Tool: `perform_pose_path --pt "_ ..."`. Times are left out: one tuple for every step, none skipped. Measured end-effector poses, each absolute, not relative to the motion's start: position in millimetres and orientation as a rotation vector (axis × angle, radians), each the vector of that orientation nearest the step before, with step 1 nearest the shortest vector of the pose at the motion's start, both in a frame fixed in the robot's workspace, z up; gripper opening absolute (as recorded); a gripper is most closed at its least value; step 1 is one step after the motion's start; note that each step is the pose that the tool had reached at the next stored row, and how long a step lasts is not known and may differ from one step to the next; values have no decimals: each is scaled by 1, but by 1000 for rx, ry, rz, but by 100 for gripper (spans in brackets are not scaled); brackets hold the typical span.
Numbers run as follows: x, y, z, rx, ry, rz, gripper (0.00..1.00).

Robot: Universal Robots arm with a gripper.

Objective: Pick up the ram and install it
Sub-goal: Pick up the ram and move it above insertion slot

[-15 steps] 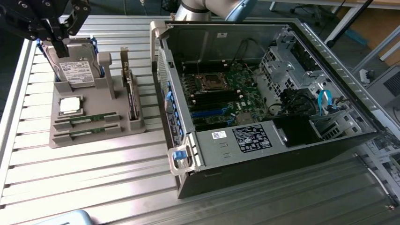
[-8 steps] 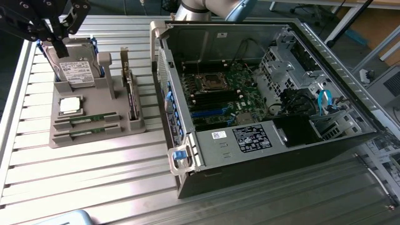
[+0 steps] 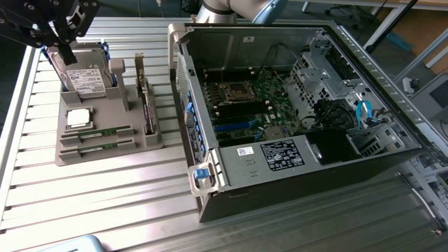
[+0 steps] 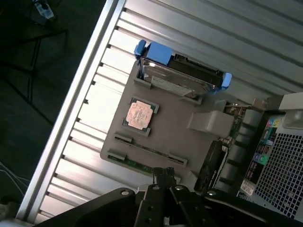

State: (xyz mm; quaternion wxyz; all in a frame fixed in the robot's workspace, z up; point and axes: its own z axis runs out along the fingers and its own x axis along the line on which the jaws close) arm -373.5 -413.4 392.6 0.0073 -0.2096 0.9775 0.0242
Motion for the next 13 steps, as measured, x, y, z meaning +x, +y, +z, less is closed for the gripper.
perform_pose_path --pt "-373 -413 393 -682 3051 76 11" --pt "-373 -413 393 -710 3045 76 11" --pt "-373 -413 393 -744 3038 76 11" --pt "-373 -413 393 -770 3031 77 11" --pt "-373 -413 393 -800 3024 77 11" --pt "-373 -413 393 -825 3018 77 11" --pt "-373 -413 393 -873 3005 77 11" --pt "-373 -413 393 -901 2997 77 11" --pt "-373 -413 393 -927 2990 78 11" --pt "-373 -413 393 -950 2983 78 11" --pt "-373 -413 393 -975 2976 78 11" --pt "-373 -413 393 -1000 2968 78 11" --pt "-373 -413 393 -1028 2958 78 11"
